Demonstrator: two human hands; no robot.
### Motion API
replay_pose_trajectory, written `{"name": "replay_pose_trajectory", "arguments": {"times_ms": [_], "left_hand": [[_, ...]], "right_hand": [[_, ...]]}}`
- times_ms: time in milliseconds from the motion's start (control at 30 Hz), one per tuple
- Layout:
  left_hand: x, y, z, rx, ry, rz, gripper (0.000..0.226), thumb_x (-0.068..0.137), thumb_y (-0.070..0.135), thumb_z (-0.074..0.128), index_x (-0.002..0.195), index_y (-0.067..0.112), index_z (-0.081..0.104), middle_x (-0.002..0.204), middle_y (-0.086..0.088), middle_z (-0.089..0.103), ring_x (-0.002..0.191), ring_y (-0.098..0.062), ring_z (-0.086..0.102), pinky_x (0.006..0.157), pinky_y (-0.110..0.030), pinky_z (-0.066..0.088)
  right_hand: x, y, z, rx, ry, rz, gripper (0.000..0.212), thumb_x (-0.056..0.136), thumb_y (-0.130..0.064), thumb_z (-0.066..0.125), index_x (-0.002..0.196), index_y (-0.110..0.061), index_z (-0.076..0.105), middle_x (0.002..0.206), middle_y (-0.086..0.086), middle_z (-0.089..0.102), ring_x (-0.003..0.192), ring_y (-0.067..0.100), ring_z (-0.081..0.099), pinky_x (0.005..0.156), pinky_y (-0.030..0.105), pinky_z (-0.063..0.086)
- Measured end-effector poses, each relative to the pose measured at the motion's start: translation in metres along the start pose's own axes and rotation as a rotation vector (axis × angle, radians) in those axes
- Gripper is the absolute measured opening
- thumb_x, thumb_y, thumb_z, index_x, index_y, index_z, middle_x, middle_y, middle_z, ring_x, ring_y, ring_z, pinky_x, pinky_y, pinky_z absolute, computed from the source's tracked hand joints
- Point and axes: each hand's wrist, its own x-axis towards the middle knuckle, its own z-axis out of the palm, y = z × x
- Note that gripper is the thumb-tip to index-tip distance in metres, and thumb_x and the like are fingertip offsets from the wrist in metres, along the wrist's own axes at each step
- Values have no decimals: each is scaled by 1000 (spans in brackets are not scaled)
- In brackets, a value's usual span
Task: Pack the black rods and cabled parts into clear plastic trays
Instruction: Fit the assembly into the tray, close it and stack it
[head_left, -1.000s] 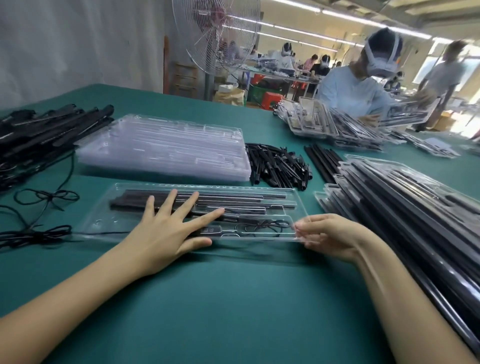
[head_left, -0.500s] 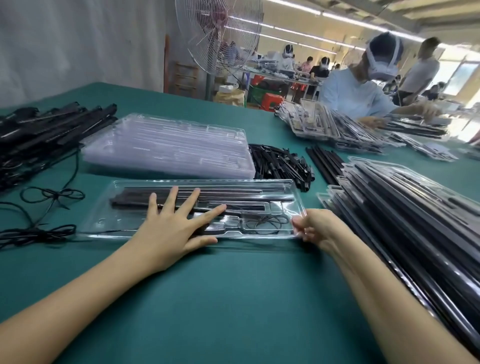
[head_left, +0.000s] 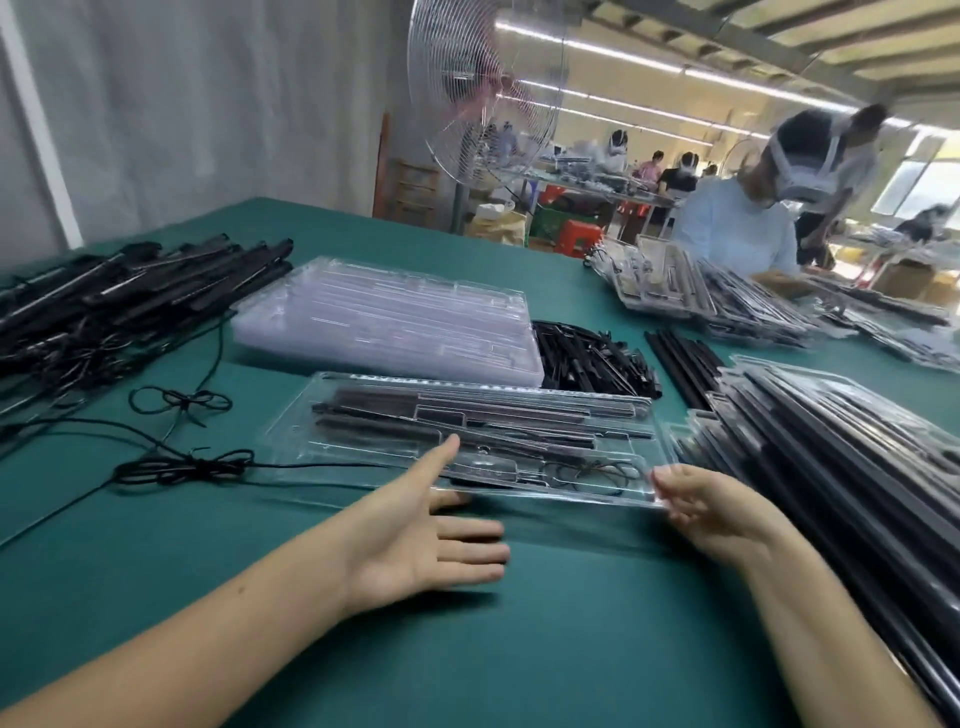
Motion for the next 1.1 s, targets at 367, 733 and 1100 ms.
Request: {"name": "replay_pose_trajectory", "arguments": {"times_ms": [367,733,1100], "left_hand": [[56,13,54,-405,358,458,16,83,14,69,74,11,55,73,-8,58,67,-18,56,59,-28,49],[76,9,49,-334,390,424,17,86,2,60,70,8,55,62,-4,56,61,-15,52,45,-22,49],[67,-3,53,-424,310,518,7,85,2,62,79,5,59,71,-12,61,46,-18,63,39,-23,50]], "right_hand": [[-5,-10,-5,-54,-2,-262,21,89,0,53,70,-7,53,54,4,53,45,11,44,39,17,39],[-32,15,60,726,-168,9,67,74,-46,62,129,-12,44,123,22,50,113,34,53,83,41,51],[-25,26,158,837,10,147,11,82,8,61,81,-2,56,86,19,60,76,32,59,64,35,53]]}}
